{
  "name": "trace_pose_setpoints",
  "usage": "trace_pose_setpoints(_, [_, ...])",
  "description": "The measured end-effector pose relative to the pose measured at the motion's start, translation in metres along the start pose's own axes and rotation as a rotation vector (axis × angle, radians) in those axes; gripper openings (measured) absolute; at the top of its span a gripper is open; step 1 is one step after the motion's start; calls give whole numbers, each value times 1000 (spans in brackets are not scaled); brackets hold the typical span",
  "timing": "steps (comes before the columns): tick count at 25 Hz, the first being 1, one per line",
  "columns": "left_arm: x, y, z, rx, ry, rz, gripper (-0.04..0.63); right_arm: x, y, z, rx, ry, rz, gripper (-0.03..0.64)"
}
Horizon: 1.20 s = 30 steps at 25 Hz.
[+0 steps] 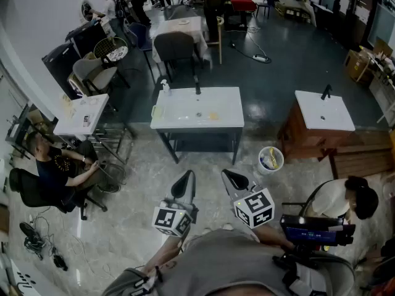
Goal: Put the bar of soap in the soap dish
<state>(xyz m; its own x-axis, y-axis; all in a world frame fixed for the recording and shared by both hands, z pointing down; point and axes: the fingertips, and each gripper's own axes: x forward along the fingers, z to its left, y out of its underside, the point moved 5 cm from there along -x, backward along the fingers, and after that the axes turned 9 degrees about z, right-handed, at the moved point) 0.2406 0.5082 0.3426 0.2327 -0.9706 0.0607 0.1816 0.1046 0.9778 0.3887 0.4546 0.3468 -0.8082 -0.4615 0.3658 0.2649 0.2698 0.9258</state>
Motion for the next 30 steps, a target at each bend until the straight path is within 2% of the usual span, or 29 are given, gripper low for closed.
trace_pose_setpoints(7, [0, 11, -17, 15, -28, -6, -10, -10, 19, -12, -2, -11, 2, 3])
trace_pose_setpoints(11, [-1, 18, -30, 14, -64, 0, -11, -12, 33, -24, -37, -6, 35, 3])
trace_pose_setpoints(18, [2, 24, -57, 26, -145, 6, -11, -10, 45, -46, 30, -64, 54, 6])
trace_pose_setpoints(25, [18, 17, -46, 47, -178, 4, -9, 2, 34, -56, 26, -118, 55, 3])
trace_pose_setpoints(30, [26, 20, -18, 36, -206, -5, -9, 22, 31, -63, -1, -99, 63, 3])
